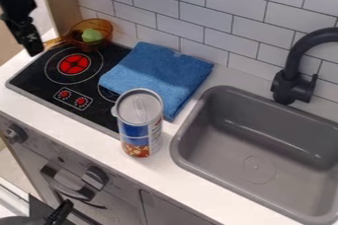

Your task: Put the green item in a pot

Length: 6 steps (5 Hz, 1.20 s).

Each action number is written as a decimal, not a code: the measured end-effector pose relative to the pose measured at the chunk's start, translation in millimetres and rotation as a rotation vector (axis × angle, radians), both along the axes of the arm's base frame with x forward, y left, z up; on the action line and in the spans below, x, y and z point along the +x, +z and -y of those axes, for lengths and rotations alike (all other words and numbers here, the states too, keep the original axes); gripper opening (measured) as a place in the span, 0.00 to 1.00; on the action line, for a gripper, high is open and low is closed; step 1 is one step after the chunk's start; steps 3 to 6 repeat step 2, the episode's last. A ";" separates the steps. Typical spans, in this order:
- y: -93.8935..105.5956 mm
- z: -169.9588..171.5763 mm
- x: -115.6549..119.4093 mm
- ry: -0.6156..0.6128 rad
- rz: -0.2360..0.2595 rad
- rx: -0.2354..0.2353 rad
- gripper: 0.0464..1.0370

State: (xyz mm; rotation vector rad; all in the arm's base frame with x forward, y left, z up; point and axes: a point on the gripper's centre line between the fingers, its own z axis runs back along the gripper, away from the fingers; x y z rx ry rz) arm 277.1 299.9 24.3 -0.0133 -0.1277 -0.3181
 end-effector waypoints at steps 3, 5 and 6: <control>-32.3 -19.7 -27.0 0.085 -0.074 -0.046 0.96; -32.3 -19.7 -27.0 0.085 -0.074 -0.046 0.96; -32.3 -19.7 -27.0 0.085 -0.074 -0.046 0.96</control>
